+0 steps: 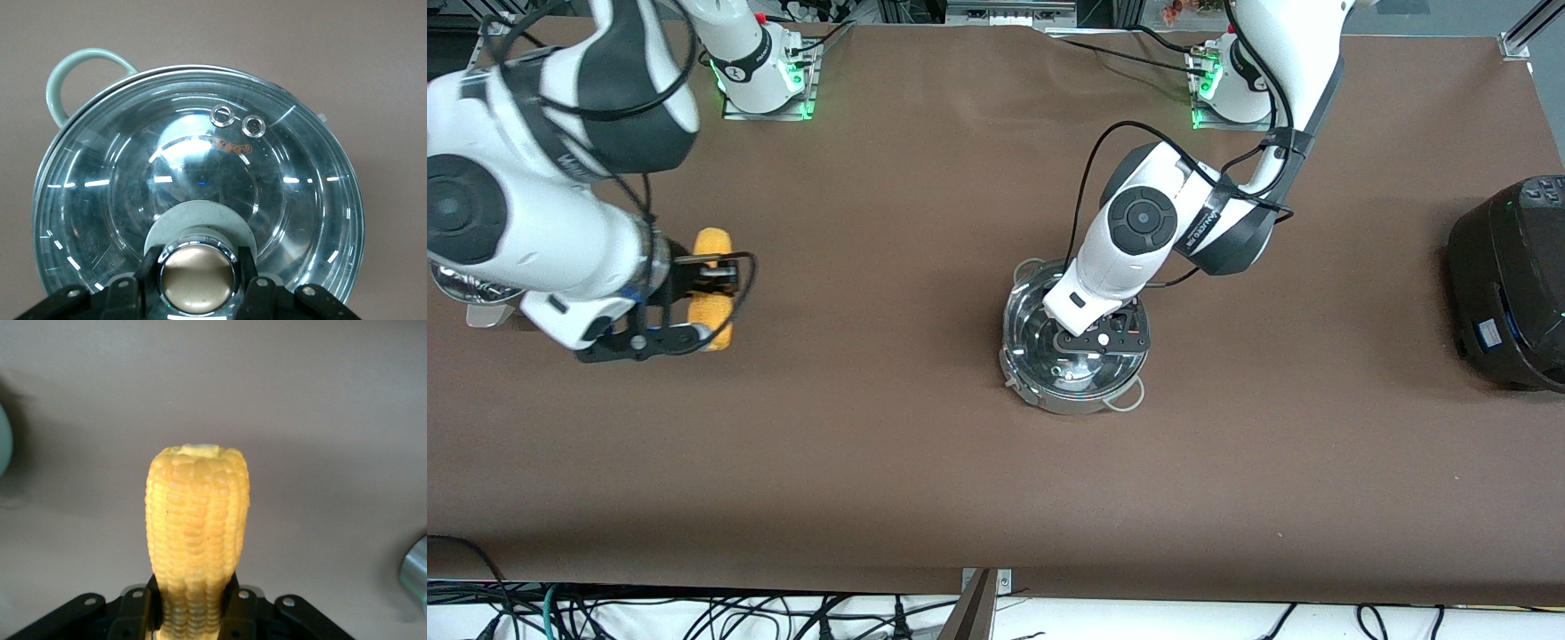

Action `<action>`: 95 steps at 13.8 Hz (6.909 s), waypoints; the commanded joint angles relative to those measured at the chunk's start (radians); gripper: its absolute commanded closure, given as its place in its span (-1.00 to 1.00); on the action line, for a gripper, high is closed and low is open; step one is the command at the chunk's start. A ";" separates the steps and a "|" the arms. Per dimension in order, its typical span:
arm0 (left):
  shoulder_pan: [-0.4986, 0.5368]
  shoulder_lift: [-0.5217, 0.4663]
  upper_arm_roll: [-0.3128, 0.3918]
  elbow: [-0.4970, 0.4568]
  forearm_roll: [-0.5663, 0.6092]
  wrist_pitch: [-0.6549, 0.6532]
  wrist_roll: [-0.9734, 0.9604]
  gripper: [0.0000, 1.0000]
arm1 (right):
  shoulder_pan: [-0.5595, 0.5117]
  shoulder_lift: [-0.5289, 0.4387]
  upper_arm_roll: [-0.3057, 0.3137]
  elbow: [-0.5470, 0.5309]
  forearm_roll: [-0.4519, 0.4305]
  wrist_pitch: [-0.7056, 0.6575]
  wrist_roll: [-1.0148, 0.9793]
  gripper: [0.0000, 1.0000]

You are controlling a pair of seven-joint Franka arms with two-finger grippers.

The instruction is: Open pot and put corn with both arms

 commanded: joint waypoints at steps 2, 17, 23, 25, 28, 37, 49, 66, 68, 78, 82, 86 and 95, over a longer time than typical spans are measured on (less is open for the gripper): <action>0.006 -0.064 0.013 0.030 0.013 -0.119 0.003 1.00 | 0.024 0.000 -0.003 0.011 0.009 0.024 0.047 1.00; 0.264 -0.362 0.170 -0.269 -0.022 -0.227 0.627 1.00 | 0.321 0.101 -0.005 0.011 0.010 0.282 0.450 1.00; 0.278 -0.345 0.314 -0.433 -0.015 0.058 0.889 1.00 | 0.441 0.217 -0.003 0.012 0.010 0.592 0.668 1.00; 0.278 -0.313 0.334 -0.456 -0.015 0.132 0.920 1.00 | 0.452 0.247 -0.002 0.015 0.012 0.678 0.700 1.00; 0.278 -0.242 0.357 -0.456 -0.022 0.203 0.954 1.00 | 0.464 0.301 -0.002 0.043 0.012 0.764 0.739 1.00; 0.261 -0.070 0.409 -0.449 -0.230 0.352 1.173 1.00 | 0.490 0.438 0.034 0.122 0.007 0.861 0.695 1.00; 0.244 -0.081 0.412 -0.481 -0.223 0.347 1.153 -1.00 | 0.515 0.496 0.058 0.127 0.002 0.869 0.621 -1.00; 0.305 -0.618 0.267 -0.296 0.028 -0.316 0.737 -1.00 | 0.263 0.119 0.042 0.123 0.035 0.297 0.415 -1.00; 0.310 -0.606 0.228 -0.192 0.054 -0.454 0.657 -1.00 | 0.228 0.082 -0.020 0.119 0.047 0.208 0.361 -1.00; 0.364 -0.480 0.187 0.077 0.045 -0.630 0.452 -1.00 | -0.005 0.031 -0.368 0.119 0.209 -0.056 -0.115 -1.00; 0.359 -0.481 0.191 0.076 0.043 -0.630 0.451 -1.00 | -0.027 0.033 -0.390 0.119 0.158 -0.053 -0.102 -1.00; 0.354 -0.480 0.190 0.071 0.047 -0.632 0.425 -1.00 | -0.097 -0.036 -0.387 0.014 0.076 -0.049 -0.111 -1.00; 0.354 -0.480 0.190 0.070 0.048 -0.639 0.425 -1.00 | -0.399 -0.570 0.079 -0.681 -0.095 0.281 -0.106 -1.00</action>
